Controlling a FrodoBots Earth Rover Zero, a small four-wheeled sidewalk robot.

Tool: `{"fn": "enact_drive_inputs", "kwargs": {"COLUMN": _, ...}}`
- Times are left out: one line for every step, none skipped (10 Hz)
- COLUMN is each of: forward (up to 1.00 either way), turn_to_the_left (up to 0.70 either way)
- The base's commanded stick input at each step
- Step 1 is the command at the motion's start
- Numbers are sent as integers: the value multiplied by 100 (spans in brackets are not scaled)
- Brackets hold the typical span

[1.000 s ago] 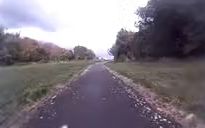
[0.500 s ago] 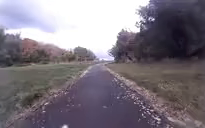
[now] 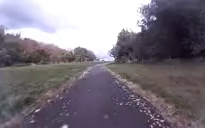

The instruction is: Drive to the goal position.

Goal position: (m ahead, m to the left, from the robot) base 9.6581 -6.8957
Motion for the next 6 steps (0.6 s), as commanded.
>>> {"fn": "enact_drive_inputs", "kwargs": {"forward": 60, "turn_to_the_left": 0}}
{"fn": "enact_drive_inputs", "kwargs": {"forward": 60, "turn_to_the_left": 0}}
{"fn": "enact_drive_inputs", "kwargs": {"forward": 60, "turn_to_the_left": 0}}
{"fn": "enact_drive_inputs", "kwargs": {"forward": 60, "turn_to_the_left": 0}}
{"fn": "enact_drive_inputs", "kwargs": {"forward": 60, "turn_to_the_left": 0}}
{"fn": "enact_drive_inputs", "kwargs": {"forward": 60, "turn_to_the_left": 4}}
